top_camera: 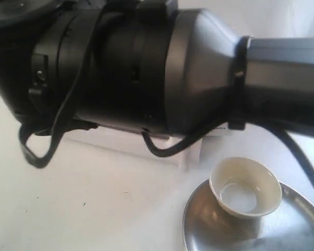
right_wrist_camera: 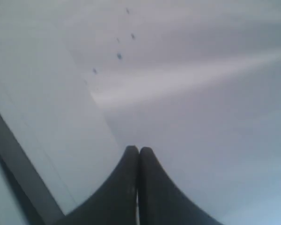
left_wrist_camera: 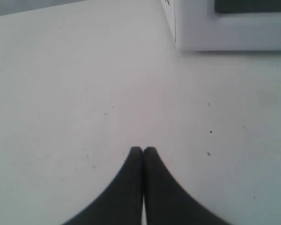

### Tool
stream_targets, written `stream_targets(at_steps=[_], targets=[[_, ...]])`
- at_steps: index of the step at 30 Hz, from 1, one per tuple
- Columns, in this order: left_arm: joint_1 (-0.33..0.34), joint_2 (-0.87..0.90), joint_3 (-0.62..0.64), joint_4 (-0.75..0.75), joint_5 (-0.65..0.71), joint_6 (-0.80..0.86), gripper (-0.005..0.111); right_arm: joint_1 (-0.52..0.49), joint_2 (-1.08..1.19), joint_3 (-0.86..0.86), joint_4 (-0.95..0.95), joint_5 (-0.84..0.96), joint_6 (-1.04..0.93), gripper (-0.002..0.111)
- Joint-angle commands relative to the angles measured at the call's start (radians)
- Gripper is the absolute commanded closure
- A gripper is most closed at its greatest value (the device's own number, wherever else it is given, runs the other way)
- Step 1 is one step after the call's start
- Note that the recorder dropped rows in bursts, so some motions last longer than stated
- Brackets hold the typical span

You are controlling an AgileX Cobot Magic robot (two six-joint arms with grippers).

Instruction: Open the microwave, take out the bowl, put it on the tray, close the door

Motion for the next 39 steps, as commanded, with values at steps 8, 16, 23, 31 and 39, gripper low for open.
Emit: stream_targets(at_steps=[8,16,23,31,39], targets=[[-0.004,-0.002,-0.002,-0.005,-0.001,-0.002,0.107,-0.078,0.079,0.002,0.040,0.154,-0.088,0.108],[-0.004,-0.002,-0.002,-0.005,-0.001,-0.002,0.107,-0.199,0.017,0.158,0.109,0.154,0.181,0.108],[-0.004,-0.002,-0.002,-0.005,-0.001,-0.002,0.107,-0.213,-0.315,0.530,0.045,-0.083,0.403,0.108],[-0.004,-0.002,-0.002,-0.005,-0.001,-0.002,0.107,-0.213,-0.795,0.931,0.005,-0.398,0.712,0.108],[-0.004,-0.002,-0.002,-0.005,-0.001,-0.002,0.107,-0.213,-1.101,1.148,0.093,-0.801,1.139,0.108]])
